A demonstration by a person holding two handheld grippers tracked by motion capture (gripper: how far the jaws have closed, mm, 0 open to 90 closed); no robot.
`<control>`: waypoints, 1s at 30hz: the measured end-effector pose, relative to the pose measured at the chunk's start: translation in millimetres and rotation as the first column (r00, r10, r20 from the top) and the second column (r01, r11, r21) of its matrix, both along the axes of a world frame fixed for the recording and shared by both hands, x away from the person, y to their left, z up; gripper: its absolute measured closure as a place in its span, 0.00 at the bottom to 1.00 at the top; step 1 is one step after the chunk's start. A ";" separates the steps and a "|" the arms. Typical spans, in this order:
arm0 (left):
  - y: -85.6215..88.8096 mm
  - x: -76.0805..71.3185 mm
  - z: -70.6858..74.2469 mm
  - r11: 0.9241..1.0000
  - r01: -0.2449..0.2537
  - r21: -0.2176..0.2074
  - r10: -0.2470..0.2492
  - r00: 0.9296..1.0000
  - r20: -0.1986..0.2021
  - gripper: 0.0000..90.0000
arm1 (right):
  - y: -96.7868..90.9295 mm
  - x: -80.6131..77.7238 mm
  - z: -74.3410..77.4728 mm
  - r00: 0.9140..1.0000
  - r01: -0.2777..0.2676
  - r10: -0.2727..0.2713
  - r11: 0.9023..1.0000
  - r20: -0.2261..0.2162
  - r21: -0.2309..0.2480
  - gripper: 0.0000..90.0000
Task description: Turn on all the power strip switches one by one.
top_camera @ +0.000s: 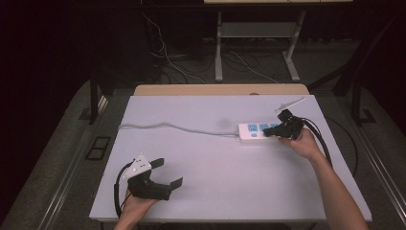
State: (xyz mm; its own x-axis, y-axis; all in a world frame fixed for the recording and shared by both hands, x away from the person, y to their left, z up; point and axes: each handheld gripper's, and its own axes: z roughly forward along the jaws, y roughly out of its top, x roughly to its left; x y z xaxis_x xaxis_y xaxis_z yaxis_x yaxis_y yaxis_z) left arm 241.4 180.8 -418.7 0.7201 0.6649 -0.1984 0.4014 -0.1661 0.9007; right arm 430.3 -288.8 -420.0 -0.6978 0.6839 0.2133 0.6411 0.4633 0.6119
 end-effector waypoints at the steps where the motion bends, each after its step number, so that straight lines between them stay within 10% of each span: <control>1: 0.1 0.0 0.0 1.000 0.000 0.000 0.000 1.000 0.000 0.00 | -0.8 0.1 -0.6 1.000 0.003 -0.003 1.000 -0.001 0.010 1.00; 30: 2.1 0.3 0.4 1.000 -0.004 -0.005 0.004 1.000 0.002 0.00 | 15.7 0.5 35.5 0.999 -0.031 0.032 0.999 0.030 -0.022 1.00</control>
State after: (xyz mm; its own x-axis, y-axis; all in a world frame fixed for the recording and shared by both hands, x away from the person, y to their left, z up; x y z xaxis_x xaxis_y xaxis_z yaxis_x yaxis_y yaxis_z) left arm 241.7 182.9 -418.3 0.7180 0.6665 -0.2005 0.4005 -0.1600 0.9022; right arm 430.9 -273.0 -384.5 -0.7252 0.6655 0.1767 0.6069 0.4965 0.6206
